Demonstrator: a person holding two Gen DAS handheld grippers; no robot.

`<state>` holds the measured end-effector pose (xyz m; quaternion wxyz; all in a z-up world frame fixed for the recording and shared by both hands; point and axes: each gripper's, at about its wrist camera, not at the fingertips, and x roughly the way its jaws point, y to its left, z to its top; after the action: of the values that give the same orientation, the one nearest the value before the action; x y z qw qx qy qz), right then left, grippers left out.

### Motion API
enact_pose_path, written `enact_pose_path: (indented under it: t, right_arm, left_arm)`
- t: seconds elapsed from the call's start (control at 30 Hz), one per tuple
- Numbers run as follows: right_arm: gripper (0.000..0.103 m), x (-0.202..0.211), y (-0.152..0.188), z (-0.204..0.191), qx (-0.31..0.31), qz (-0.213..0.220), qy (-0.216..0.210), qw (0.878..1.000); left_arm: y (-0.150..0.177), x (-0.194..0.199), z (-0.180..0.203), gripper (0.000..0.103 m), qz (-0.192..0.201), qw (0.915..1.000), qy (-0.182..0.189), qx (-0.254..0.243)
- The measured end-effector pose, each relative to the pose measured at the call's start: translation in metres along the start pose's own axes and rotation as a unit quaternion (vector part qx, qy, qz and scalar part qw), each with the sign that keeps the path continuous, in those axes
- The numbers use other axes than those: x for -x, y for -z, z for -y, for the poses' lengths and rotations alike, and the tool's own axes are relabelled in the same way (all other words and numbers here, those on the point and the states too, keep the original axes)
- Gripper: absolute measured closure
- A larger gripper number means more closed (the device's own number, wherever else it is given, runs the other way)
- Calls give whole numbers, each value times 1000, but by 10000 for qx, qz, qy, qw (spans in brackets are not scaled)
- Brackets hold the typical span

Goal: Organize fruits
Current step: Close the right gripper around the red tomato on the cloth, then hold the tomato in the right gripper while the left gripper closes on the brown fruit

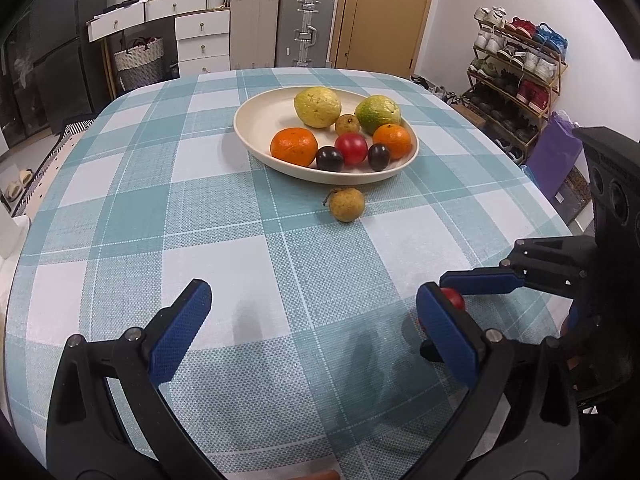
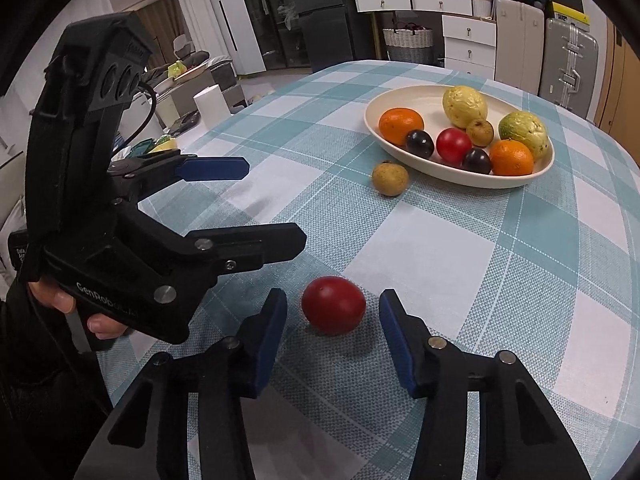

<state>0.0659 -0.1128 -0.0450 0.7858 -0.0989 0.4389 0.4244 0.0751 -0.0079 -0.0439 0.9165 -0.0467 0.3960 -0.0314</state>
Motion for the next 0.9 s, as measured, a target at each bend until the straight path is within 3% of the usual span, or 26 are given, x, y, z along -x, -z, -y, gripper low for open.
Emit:
enact_pose_path:
  t: [0.3, 0.53, 0.9]
  right_arm:
    - [71, 0, 2, -4, 138, -12, -3, 9999]
    - [72, 0, 3, -1, 107, 30, -20, 9999]
    - [72, 13, -2, 29, -394, 292, 422, 9979]
  left_arm:
    - [0, -1, 1, 1, -8, 10000, -4, -6]
    - [0, -1, 1, 1, -12, 10000, -6, -9]
    - [1, -8, 4, 1, -68, 10000, 5, -4]
